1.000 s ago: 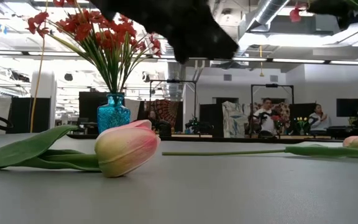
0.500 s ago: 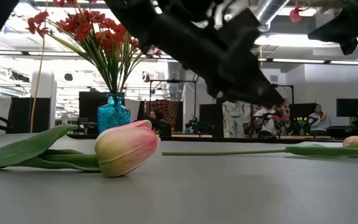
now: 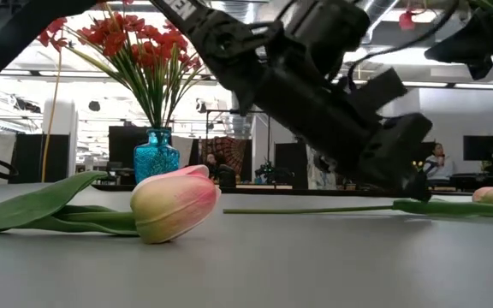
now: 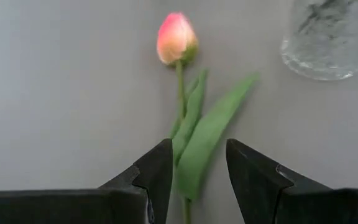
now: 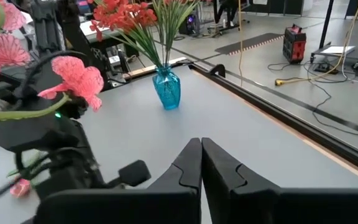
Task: Sort flowers into vase by color
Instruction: Put the top pink tulip into the transparent vase
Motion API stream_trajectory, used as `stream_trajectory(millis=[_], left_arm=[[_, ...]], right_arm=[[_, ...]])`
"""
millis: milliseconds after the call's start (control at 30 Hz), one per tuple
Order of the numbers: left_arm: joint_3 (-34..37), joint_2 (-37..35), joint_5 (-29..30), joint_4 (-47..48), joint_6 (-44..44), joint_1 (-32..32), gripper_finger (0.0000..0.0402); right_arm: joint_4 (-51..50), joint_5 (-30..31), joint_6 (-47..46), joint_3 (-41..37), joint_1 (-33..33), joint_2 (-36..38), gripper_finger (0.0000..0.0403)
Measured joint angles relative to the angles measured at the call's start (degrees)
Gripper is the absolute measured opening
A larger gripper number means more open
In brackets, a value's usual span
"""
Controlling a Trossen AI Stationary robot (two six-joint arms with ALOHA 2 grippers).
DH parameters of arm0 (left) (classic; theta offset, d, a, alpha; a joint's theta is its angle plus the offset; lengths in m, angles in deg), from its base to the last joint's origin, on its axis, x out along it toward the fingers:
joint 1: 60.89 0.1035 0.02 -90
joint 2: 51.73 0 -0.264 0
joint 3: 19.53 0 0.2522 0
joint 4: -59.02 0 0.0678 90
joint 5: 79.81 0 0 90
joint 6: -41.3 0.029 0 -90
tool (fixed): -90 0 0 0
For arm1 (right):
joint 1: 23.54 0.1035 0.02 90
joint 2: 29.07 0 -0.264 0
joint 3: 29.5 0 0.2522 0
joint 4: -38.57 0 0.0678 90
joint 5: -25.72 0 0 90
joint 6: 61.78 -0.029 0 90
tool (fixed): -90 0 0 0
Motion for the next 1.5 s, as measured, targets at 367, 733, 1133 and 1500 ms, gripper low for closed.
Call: stream_trajectory(millis=[367,733,1133,1500], left_arm=[[-0.9,1.5,2.3,3.5,-5.6,1.5,0.0139],[-0.9,1.4,1.2,4.2,-7.8,1.6,0.003],[-0.7,-3.6,6.3,9.0,-13.1,1.6,0.0002],[-0.8,-10.0,14.3,17.0,-12.9,1.8,0.0001]], right_arm=[[0.1,-0.3,-0.4,0.0,0.0,0.0,0.0032],[0.1,-0.3,-1.3,0.0,0.0,0.0,0.0035],[0.2,-2.4,-1.6,0.0,0.0,0.0,0.0072],[0.2,-2.3,-6.3,0.0,0.0,0.0,0.0175]])
